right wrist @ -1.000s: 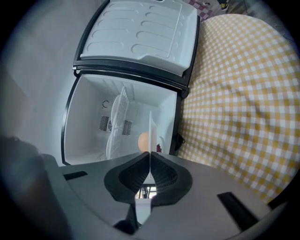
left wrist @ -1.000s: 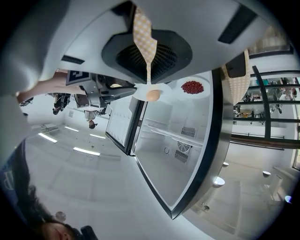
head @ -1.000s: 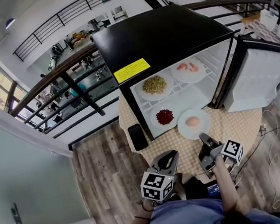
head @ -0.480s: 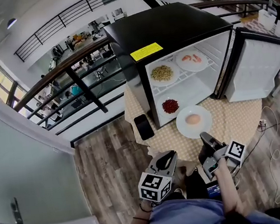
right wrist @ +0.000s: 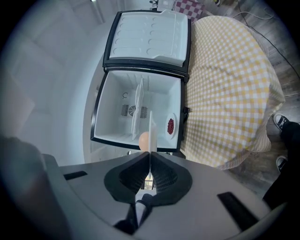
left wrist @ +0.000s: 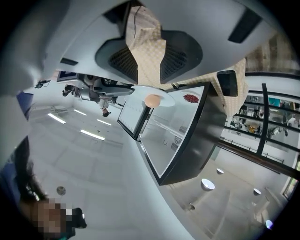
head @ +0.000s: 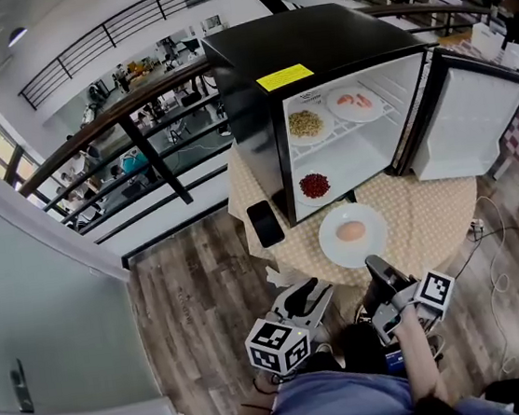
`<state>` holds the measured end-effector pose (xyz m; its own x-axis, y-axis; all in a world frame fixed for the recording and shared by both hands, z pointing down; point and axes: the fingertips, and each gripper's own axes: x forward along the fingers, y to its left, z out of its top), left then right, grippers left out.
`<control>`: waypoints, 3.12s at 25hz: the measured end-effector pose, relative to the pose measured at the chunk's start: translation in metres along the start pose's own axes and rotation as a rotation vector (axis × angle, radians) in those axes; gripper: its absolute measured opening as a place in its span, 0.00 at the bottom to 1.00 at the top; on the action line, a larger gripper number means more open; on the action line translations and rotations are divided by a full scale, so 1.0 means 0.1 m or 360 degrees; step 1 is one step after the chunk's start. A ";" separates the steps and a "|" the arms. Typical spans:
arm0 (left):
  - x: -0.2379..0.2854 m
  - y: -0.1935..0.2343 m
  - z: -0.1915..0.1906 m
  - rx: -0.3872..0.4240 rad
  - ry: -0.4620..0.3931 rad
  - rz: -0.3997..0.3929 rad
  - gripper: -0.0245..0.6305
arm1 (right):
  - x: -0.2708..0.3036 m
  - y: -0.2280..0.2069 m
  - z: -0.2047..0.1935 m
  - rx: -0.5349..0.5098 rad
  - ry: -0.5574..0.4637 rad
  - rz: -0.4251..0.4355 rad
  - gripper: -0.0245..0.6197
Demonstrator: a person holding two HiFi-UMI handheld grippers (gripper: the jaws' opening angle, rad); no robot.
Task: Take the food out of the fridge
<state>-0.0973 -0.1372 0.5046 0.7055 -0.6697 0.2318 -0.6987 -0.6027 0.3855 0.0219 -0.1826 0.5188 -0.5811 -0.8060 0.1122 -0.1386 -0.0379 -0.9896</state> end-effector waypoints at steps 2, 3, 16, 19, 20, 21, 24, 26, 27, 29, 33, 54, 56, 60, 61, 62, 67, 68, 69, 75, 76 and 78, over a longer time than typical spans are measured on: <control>-0.01 -0.02 -0.03 -0.0033 0.0000 -0.0017 0.26 | -0.02 0.03 -0.04 -0.0014 0.0020 0.0007 0.07; -0.01 -0.03 -0.05 -0.0041 0.0004 -0.0024 0.27 | -0.03 0.04 -0.07 -0.0017 0.0032 0.0012 0.07; 0.02 -0.21 0.00 -0.0272 -0.0100 -0.0130 0.38 | -0.33 0.27 -0.14 -0.0054 0.0205 0.0141 0.07; 0.07 -0.30 0.03 -0.0341 -0.0154 -0.0132 0.38 | -0.50 0.31 -0.13 -0.0039 0.0229 0.0165 0.07; 0.09 -0.35 0.02 -0.0359 -0.0163 -0.0138 0.39 | -0.59 0.31 -0.12 -0.0031 0.0230 0.0168 0.07; 0.11 -0.43 0.01 -0.0369 -0.0167 -0.0145 0.39 | -0.67 0.31 -0.11 -0.0027 0.0231 0.0168 0.07; 0.17 -0.68 -0.05 -0.0376 -0.0159 -0.0168 0.39 | -0.95 0.29 -0.03 -0.0018 0.0220 0.0166 0.07; 0.22 -0.88 -0.10 -0.0380 -0.0148 -0.0198 0.39 | -1.14 0.28 0.05 -0.0006 0.0209 0.0177 0.07; 0.25 -0.99 -0.14 -0.0375 -0.0137 -0.0218 0.39 | -1.24 0.27 0.09 -0.0004 0.0205 0.0184 0.07; 0.29 -1.23 -0.21 -0.0351 -0.0104 -0.0262 0.39 | -1.42 0.25 0.14 0.0001 0.0203 0.0198 0.07; 0.34 -1.65 -0.30 -0.0368 -0.0101 -0.0349 0.40 | -1.73 0.25 0.14 -0.0013 0.0258 0.0233 0.07; 0.02 -2.76 -0.70 -0.0144 -0.0113 -0.0204 0.40 | -2.95 0.20 -0.10 -0.0108 0.0325 0.0303 0.07; -0.01 -2.84 -0.73 -0.0139 -0.0121 -0.0195 0.40 | -3.03 0.21 -0.11 -0.0119 0.0327 0.0312 0.07; -0.06 -2.97 -0.78 -0.0135 -0.0133 -0.0180 0.40 | -3.18 0.23 -0.14 -0.0132 0.0334 0.0320 0.07; -0.08 -3.00 -0.80 -0.0138 -0.0135 -0.0177 0.40 | -3.21 0.23 -0.15 -0.0140 0.0337 0.0319 0.07; -0.09 -3.03 -0.82 -0.0141 -0.0139 -0.0176 0.40 | -3.25 0.22 -0.15 -0.0152 0.0341 0.0318 0.07; -0.14 -3.15 -0.92 -0.0156 -0.0146 -0.0174 0.40 | -3.40 0.19 -0.19 -0.0197 0.0350 0.0315 0.07; -0.14 -3.17 -0.93 -0.0157 -0.0146 -0.0175 0.40 | -3.42 0.18 -0.20 -0.0199 0.0350 0.0314 0.07; -0.15 -3.20 -0.95 -0.0157 -0.0144 -0.0175 0.40 | -3.45 0.18 -0.20 -0.0198 0.0349 0.0314 0.07; -0.18 -3.33 -1.00 -0.0129 -0.0130 -0.0180 0.40 | -3.60 0.18 -0.22 -0.0219 0.0329 0.0332 0.07; -0.18 -3.35 -1.00 -0.0127 -0.0131 -0.0180 0.40 | -3.62 0.18 -0.21 -0.0220 0.0326 0.0332 0.07; -0.18 -3.37 -0.99 -0.0123 -0.0133 -0.0178 0.40 | -3.64 0.19 -0.21 -0.0213 0.0325 0.0336 0.07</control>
<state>0.1371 0.1214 0.4590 0.7638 -0.6360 0.1100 -0.6030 -0.6423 0.4731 0.2137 0.1221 0.4607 -0.7552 -0.6522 -0.0654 -0.0943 0.2068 -0.9738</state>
